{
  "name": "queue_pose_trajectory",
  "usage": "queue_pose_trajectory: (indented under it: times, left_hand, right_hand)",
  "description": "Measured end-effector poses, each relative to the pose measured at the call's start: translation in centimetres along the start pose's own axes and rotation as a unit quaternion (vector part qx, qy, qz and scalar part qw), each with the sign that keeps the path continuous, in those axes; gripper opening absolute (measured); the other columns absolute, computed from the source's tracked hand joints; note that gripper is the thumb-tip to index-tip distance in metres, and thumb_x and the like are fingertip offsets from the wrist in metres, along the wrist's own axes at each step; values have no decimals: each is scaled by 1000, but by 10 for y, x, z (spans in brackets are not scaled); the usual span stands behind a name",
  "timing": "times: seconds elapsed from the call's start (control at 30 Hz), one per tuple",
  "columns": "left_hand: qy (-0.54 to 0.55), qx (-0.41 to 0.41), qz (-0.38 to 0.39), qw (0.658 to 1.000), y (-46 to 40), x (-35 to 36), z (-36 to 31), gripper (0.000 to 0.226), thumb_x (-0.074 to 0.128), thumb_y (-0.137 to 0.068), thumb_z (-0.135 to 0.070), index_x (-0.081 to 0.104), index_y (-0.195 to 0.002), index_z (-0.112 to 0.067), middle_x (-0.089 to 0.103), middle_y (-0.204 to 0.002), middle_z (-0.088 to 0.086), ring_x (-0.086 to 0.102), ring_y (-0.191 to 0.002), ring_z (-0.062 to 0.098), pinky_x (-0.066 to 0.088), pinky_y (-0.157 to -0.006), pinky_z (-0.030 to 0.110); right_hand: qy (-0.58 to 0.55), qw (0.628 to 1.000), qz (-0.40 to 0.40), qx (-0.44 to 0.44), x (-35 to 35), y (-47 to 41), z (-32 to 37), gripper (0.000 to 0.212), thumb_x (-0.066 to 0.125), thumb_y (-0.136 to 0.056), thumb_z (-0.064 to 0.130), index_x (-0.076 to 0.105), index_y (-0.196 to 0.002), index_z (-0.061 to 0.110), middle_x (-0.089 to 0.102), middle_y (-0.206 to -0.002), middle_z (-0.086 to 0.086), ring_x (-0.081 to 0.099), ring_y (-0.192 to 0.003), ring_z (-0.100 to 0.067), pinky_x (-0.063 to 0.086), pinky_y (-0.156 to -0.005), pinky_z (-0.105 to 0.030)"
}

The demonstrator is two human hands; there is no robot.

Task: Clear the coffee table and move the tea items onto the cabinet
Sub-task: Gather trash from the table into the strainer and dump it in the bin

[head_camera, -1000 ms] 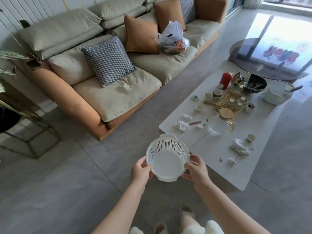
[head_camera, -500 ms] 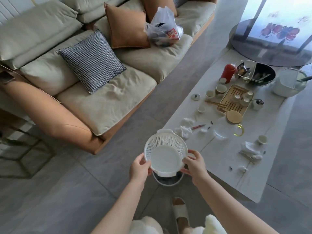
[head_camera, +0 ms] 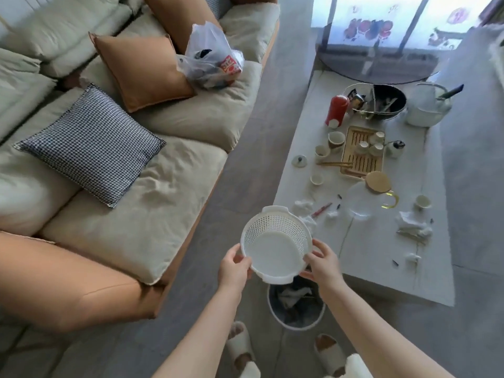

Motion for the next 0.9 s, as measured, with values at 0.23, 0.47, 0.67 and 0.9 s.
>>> queue_pose_trajectory:
  times: [0.23,0.47,0.67,0.9]
  left_hand:
    - [-66,5,90,994,-50,8,-20,53,50,-81,4,54,-127,-20,63,-102,-1,60,-88,18,49,-66,29]
    - [-14,-47,139,989,-69,64,-8,36,44,-94,-4,54,-124,-21,65,-97,-7,63,-81,9,56,-62,29]
    - [0,-73,95,993,-89,112,9,31,40,-100,-16,54,-128,-14,66,-104,0,62,-88,12,55,-68,29]
    - [-1,-68,59,996,-120,161,7,33,38,-101,-25,51,-132,-25,66,-106,-9,63,-89,5,56,-60,20]
  right_hand:
    - [-53,997,-61,-3,13,-5,-12,45,56,-89,6,46,-132,18,63,-110,-6,63,-96,-22,56,-60,-30]
    - [-64,993,-94,14,-21,-42,-19,43,57,-89,4,49,-128,20,63,-104,-3,63,-97,-23,58,-69,-38]
    - [-36,997,-48,45,-51,-104,-11,41,58,-88,5,50,-124,22,62,-111,-4,62,-101,-24,58,-77,-44]
    - [19,999,-16,46,-77,-176,8,44,53,-87,-2,51,-125,19,59,-112,-4,61,-97,-19,56,-58,-30]
Point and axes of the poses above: each hand's wrist, its own y-axis away from the middle knuckle, its own x-axis out of the palm, z = x × y, the point moved 9 cm from there along -y, towards the middle knuckle
